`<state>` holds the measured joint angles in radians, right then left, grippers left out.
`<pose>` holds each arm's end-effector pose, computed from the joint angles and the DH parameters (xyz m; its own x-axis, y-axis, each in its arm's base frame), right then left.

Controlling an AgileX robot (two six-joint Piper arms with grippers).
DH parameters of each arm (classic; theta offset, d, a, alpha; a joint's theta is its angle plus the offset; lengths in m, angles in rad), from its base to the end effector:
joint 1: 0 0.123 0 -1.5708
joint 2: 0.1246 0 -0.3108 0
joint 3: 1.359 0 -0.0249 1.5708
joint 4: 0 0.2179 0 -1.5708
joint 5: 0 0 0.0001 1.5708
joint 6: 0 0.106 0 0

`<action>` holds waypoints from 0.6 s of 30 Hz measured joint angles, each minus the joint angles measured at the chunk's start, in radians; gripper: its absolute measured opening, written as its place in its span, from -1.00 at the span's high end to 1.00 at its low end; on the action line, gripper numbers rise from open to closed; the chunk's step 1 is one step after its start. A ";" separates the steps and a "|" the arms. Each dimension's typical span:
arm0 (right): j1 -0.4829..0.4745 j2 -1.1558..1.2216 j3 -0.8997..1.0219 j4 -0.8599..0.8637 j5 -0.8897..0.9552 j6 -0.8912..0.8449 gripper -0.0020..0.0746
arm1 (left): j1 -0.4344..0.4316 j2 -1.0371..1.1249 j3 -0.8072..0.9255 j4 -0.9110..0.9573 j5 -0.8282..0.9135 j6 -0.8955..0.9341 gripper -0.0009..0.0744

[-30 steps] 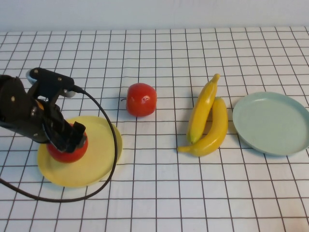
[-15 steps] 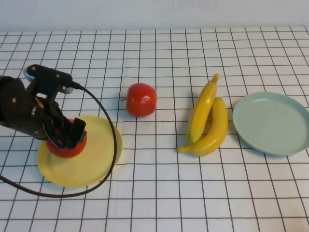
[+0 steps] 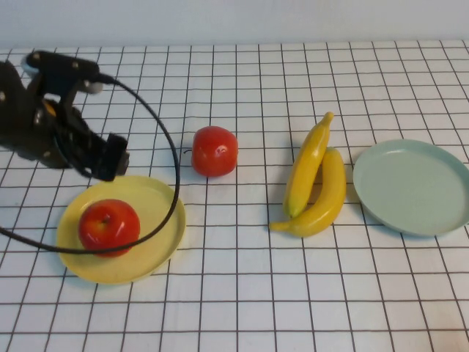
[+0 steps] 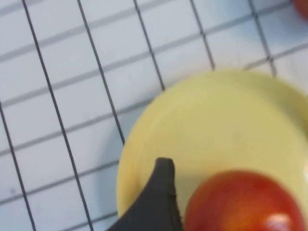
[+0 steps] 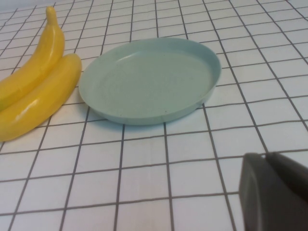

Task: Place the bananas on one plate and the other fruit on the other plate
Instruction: Put one type of fruit in the left plate

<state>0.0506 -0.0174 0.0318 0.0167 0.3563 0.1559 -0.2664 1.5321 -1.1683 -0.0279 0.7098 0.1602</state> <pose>0.0082 0.0010 0.1672 -0.2848 0.1565 -0.9457 -0.0077 0.9862 0.1655 0.2903 -0.0812 0.3087 -0.7589 0.3507 -0.5486 0.3818 0.9222 0.0615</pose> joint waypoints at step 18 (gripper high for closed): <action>0.000 0.000 0.000 0.000 0.000 0.000 0.99 | -0.194 0.426 -0.473 -0.126 0.038 -0.049 -0.80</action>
<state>0.0506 -0.0174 0.0318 0.0167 0.3563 0.1559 -0.4605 1.9579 -1.6409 -0.1539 0.7480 0.1115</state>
